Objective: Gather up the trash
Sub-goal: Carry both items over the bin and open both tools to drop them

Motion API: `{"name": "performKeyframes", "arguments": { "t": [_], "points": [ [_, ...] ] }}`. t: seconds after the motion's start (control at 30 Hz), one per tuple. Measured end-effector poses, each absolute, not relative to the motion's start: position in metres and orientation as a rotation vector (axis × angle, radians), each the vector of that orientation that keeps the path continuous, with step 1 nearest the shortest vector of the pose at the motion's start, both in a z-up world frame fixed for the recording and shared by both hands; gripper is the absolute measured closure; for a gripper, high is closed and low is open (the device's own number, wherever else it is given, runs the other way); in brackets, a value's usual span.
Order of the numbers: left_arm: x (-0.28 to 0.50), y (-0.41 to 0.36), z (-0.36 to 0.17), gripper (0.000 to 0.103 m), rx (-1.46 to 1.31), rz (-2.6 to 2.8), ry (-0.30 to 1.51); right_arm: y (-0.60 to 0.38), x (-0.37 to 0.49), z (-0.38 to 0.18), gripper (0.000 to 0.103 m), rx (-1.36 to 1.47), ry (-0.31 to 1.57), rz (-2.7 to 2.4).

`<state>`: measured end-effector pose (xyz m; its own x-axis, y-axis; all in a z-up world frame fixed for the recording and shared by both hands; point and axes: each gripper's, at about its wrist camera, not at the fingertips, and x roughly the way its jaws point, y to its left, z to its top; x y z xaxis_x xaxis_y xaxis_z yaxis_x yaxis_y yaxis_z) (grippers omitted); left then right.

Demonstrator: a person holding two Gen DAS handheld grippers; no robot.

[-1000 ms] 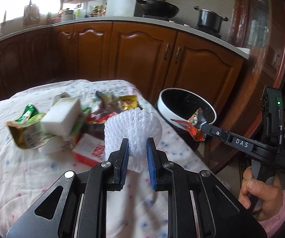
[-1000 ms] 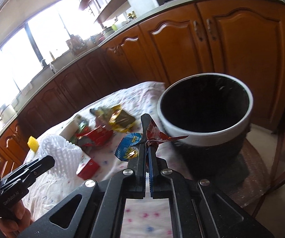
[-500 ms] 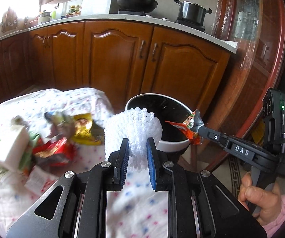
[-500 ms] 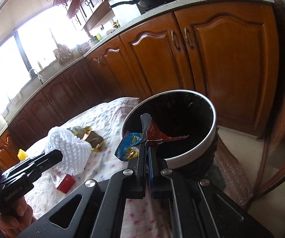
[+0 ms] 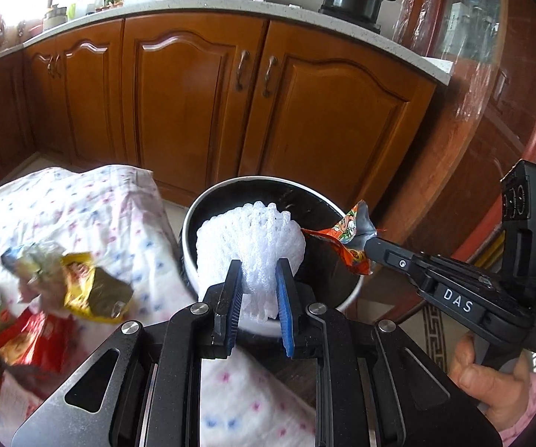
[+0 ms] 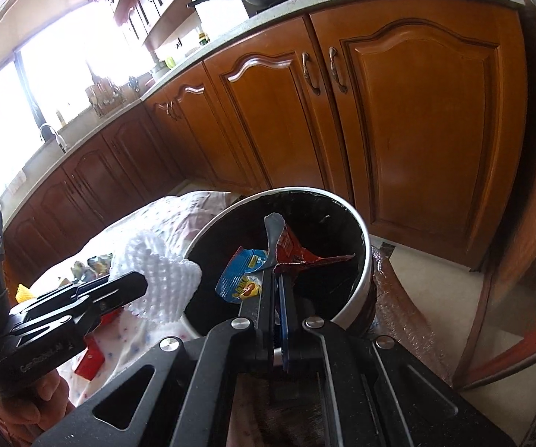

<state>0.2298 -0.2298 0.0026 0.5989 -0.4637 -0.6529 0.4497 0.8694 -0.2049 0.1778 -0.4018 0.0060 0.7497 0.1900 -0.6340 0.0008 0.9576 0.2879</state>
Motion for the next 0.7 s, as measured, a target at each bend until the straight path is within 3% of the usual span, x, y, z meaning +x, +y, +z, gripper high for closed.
{"name": "performKeyframes", "arguments": {
  "t": [0.4,0.47,0.53,0.63,0.7],
  "points": [
    [0.260,-0.249,-0.016,0.084,0.006,-0.536,0.832,-0.407,0.207,-0.012,0.101,0.256,0.793,0.105],
    [0.262,-0.251,-0.020,0.077,0.017,-0.521,0.845,-0.407,0.210,-0.015,0.095,0.258,0.805,0.111],
    [0.264,-0.250,-0.022,0.058,0.017,-0.514,0.851,-0.409,0.214,-0.016,0.090,0.266,0.819,0.106],
    [0.264,-0.247,-0.023,0.050,0.008,-0.507,0.850,-0.413,0.213,-0.017,0.071,0.288,0.821,0.101],
    [0.262,-0.245,-0.021,0.049,0.004,-0.506,0.846,-0.416,0.208,-0.016,0.067,0.309,0.809,0.102]
  ]
}}
